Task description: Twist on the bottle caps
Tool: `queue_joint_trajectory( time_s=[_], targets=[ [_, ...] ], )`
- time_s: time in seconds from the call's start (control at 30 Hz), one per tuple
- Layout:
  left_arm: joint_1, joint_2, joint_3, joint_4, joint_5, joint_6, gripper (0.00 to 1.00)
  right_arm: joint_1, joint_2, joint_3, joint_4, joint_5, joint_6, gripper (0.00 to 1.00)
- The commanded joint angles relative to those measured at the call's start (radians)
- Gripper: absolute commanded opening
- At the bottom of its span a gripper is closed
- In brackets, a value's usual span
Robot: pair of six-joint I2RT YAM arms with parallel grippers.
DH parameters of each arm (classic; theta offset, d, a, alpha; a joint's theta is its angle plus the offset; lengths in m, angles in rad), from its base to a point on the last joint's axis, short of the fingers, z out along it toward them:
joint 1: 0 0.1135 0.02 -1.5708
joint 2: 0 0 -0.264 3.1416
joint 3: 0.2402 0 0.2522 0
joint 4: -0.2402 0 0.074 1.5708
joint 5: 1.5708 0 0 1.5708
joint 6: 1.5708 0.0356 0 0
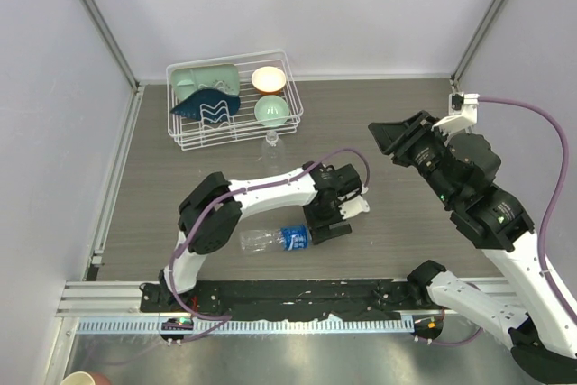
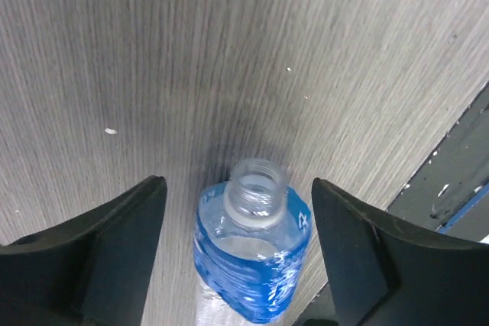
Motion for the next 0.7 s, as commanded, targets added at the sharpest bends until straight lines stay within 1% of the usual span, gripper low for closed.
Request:
queue_joint_trajectory(
  time_s=[0.0,0.03,0.07,0.1,0.17,0.23,0.3,0.53,0.67],
  targets=[
    [-0.004,-0.088,-0.02,-0.001,0.024,0.015,0.84,0.004,0.002,0.038,0.007,0.021,-0.041,0.13],
    [-0.004,-0.098,-0.025,-0.004,0.017,0.015,0.86,0.004,0.005,0.039,0.007,0.018,-0.041,0.14],
    [-0.004,-0.108,-0.034,-0.011,-0.006,0.017,0.9,0.004,0.005,0.039,0.005,0.018,-0.042,0.15],
    [-0.004,-0.115,-0.035,-0.017,-0.014,0.017,0.97,0.004,0.008,0.041,0.007,0.017,-0.044,0.15],
    [-0.004,-0.148,-0.038,-0.04,-0.025,0.015,1.0,0.002,0.009,0.041,0.005,0.014,-0.047,0.16],
    [-0.004,-0.175,-0.038,-0.061,-0.034,0.01,1.0,0.004,0.008,0.047,0.001,0.017,-0.05,0.17],
    [-0.004,-0.236,-0.078,-0.066,-0.045,0.015,1.0,0.004,0.012,0.054,-0.007,0.018,-0.057,0.17],
    [-0.004,-0.422,-0.285,-0.103,-0.046,0.03,1.0,0.004,0.031,0.088,-0.019,0.008,-0.065,0.19],
    [-0.003,-0.534,-0.399,-0.069,-0.074,0.044,1.0,0.004,0.034,0.097,-0.022,0.008,-0.068,0.19]
  ],
)
